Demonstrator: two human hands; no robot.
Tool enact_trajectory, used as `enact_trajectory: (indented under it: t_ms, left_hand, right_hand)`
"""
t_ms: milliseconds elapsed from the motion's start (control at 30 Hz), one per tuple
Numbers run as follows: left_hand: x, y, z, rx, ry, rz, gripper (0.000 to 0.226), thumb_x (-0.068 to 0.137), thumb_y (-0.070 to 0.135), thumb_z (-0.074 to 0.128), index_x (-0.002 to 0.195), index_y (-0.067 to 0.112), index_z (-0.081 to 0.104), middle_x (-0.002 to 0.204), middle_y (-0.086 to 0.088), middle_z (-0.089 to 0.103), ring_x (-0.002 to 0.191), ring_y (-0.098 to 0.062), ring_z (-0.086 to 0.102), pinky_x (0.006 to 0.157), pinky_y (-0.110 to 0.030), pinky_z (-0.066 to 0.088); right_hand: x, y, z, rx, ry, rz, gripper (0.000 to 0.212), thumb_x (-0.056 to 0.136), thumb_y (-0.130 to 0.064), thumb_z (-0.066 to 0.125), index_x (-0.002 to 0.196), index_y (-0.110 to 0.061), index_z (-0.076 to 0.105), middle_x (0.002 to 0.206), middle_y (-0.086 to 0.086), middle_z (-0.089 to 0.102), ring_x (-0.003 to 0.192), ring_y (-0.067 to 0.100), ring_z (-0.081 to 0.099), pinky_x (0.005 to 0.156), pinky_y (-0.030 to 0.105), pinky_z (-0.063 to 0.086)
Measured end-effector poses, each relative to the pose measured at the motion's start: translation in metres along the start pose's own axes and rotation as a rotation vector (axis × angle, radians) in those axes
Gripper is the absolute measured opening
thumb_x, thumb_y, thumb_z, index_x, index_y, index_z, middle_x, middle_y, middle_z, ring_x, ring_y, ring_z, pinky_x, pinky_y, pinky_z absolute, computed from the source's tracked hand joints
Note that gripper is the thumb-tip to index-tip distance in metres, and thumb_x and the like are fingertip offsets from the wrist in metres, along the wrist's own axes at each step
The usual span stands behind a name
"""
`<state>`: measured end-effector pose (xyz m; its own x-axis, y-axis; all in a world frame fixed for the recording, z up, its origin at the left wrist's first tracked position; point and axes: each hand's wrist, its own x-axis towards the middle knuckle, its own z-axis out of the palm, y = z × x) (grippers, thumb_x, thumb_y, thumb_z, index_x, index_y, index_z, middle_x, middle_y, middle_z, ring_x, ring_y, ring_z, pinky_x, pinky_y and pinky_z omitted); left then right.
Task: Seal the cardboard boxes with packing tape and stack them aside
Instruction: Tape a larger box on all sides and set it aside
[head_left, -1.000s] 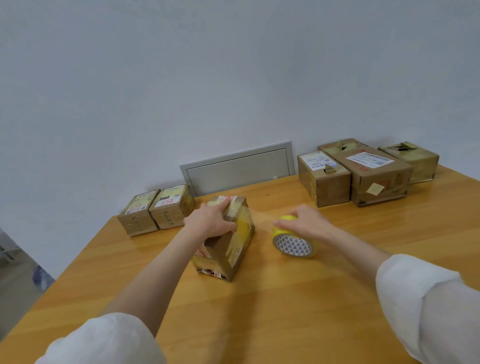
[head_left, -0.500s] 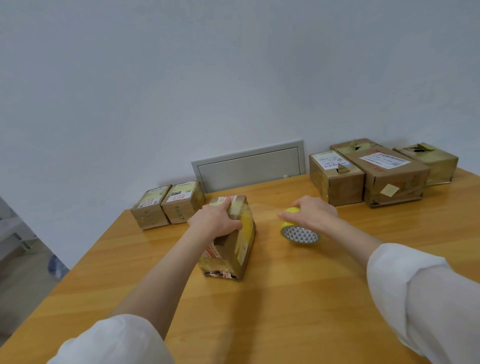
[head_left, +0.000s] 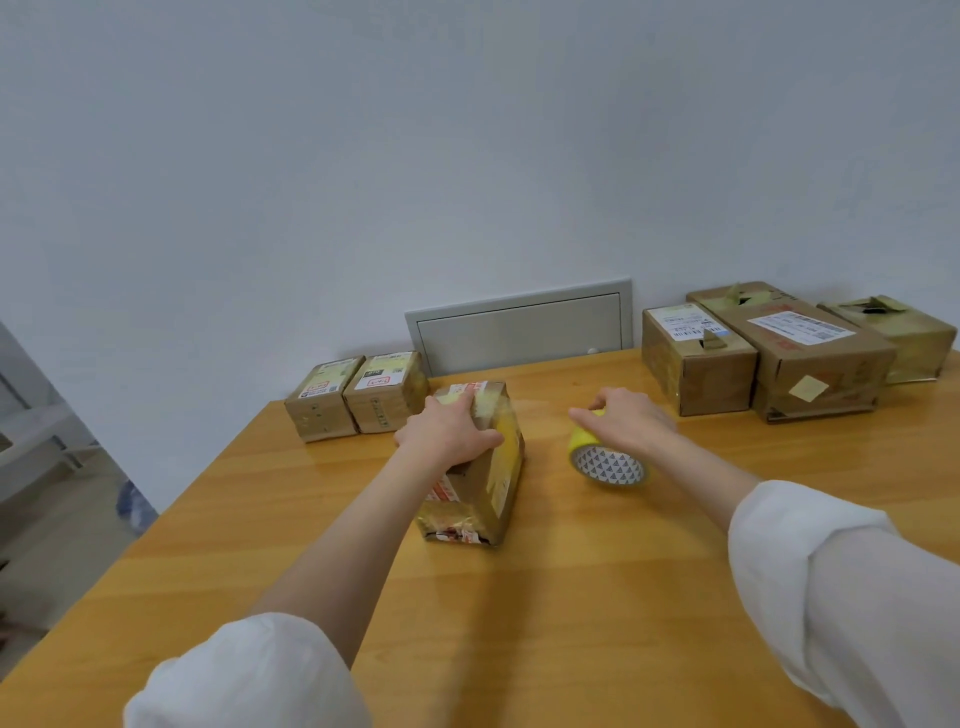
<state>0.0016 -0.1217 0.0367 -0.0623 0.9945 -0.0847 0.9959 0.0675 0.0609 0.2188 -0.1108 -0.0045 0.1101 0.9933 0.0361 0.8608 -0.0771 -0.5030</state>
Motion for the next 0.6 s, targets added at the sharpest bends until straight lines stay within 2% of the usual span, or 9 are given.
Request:
enact_trajectory:
  t_ms: [100,267,433,533,600]
  left_hand:
    - [-0.002,-0.001,-0.002,-0.015,-0.017,0.016,0.089,0.081,0.073,0.048,0.151,0.037,0.008,0.158,-0.015,0.015,0.136,-0.040,0.033,0.101,-0.055,0.042]
    - [-0.010,0.003,-0.004,0.007,-0.010,0.035,0.090,0.080,0.075,0.047,0.152,0.036,0.009,0.158,-0.012,0.014,0.136,-0.037,0.033,0.101,-0.054,0.042]
    - [-0.021,0.001,-0.007,0.009,0.033,0.077,0.084,0.084,0.076,0.036,0.152,0.030,0.015,0.157,-0.011,0.020,0.135,-0.033,0.037,0.100,-0.051,0.043]
    - [-0.029,-0.006,-0.012,-0.100,0.149,0.089,0.071,0.092,0.067,0.031,0.149,0.025,0.030,0.152,-0.008,0.033,0.131,-0.029,0.043,0.098,-0.049,0.044]
    - [-0.034,-0.013,-0.016,-0.181,0.284,0.099,0.056,0.097,0.056,0.033,0.141,0.024,0.045,0.140,-0.006,0.049,0.119,-0.025,0.054,0.091,-0.046,0.050]
  right_hand:
    - [0.002,-0.006,-0.005,0.002,0.013,-0.045,0.048,0.094,-0.056,0.044,0.128,-0.023,0.054,0.127,0.003,0.060,0.113,0.025,0.055,0.082,0.035,0.046]
    - [-0.004,-0.017,-0.002,-0.133,-0.004,-0.101,0.055,0.094,-0.055,0.045,0.138,-0.023,0.047,0.140,0.008,0.046,0.130,0.031,0.038,0.101,0.045,0.039]
    - [-0.017,-0.030,-0.005,-0.210,0.068,-0.166,0.053,0.094,-0.055,0.044,0.137,-0.024,0.048,0.142,0.009,0.040,0.131,0.031,0.033,0.102,0.045,0.036]
    - [-0.023,-0.047,-0.007,-0.170,0.142,-0.249,0.044,0.095,-0.050,0.044,0.130,-0.025,0.054,0.137,0.008,0.044,0.128,0.028,0.035,0.099,0.042,0.037]
    - [-0.028,-0.063,-0.007,-0.150,0.165,-0.296,0.038,0.096,-0.046,0.043,0.124,-0.024,0.057,0.132,0.008,0.045,0.125,0.027,0.036,0.097,0.041,0.038]
